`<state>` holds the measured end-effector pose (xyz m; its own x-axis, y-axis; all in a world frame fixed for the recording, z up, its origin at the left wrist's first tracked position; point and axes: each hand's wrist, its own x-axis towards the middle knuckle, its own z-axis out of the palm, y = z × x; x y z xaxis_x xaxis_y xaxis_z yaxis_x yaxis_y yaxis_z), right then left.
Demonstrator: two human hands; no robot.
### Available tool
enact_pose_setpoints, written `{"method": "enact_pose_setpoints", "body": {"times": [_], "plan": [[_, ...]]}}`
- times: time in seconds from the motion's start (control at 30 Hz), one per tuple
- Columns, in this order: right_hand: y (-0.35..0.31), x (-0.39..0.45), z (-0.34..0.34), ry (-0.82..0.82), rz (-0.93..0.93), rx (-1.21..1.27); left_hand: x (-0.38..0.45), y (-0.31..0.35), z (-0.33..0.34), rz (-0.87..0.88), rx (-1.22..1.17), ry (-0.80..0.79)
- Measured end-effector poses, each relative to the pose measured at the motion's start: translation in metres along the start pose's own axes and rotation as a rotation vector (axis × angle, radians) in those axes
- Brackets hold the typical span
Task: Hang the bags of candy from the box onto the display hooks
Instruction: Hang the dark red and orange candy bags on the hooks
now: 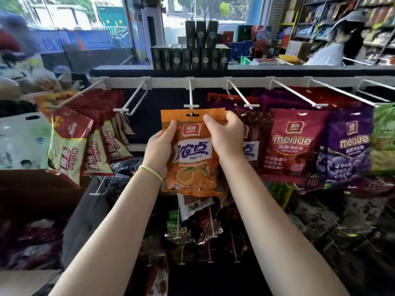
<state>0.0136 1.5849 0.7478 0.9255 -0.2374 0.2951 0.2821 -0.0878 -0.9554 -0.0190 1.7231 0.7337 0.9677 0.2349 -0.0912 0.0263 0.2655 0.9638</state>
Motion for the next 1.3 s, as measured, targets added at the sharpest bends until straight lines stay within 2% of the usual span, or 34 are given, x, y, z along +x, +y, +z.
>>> {"method": "enact_pose_setpoints", "body": {"times": [0.13, 0.23, 0.33, 0.4, 0.47, 0.6, 0.7, 0.77, 0.9, 1.03, 1.2, 1.3], "plan": [[0.003, -0.006, 0.000, 0.065, -0.144, -0.094, 0.007, -0.009, 0.000, 0.000, 0.011, 0.010], [0.004, -0.022, -0.005, 0.153, -0.348, -0.174, 0.014, -0.012, 0.000, 0.024, 0.001, 0.002], [0.013, -0.036, -0.006, 0.245, -0.602, -0.416, 0.020, -0.013, 0.001, 0.086, 0.027, 0.008], [0.026, -0.040, -0.003, 0.230, -0.668, -0.542, 0.022, -0.014, 0.000, 0.116, 0.035, 0.023], [0.036, -0.045, 0.001, 0.077, -0.577, -0.513, 0.025, -0.017, -0.003, 0.156, 0.089, 0.045], [0.046, -0.063, 0.014, -0.246, -0.241, -0.345, 0.018, -0.028, -0.029, 0.353, 0.388, 0.118], [0.045, -0.082, 0.036, -0.424, 0.059, -0.166, 0.000, -0.029, -0.065, 0.456, 0.599, 0.072], [0.042, -0.098, 0.059, -0.488, 0.172, -0.084, -0.011, -0.023, -0.098, 0.467, 0.643, 0.000], [0.035, -0.138, 0.124, -0.534, 0.224, -0.005, -0.035, -0.001, -0.188, 0.346, 0.613, -0.199], [0.033, -0.191, 0.205, -0.609, 0.273, -0.014, -0.048, 0.000, -0.299, 0.250, 0.705, -0.139], [0.048, -0.264, 0.315, -0.847, 0.420, -0.142, -0.041, -0.040, -0.444, 0.025, 1.073, -0.062], [0.080, -0.291, 0.366, -0.820, 0.491, -0.267, -0.025, -0.073, -0.504, -0.130, 1.247, -0.053]]}}
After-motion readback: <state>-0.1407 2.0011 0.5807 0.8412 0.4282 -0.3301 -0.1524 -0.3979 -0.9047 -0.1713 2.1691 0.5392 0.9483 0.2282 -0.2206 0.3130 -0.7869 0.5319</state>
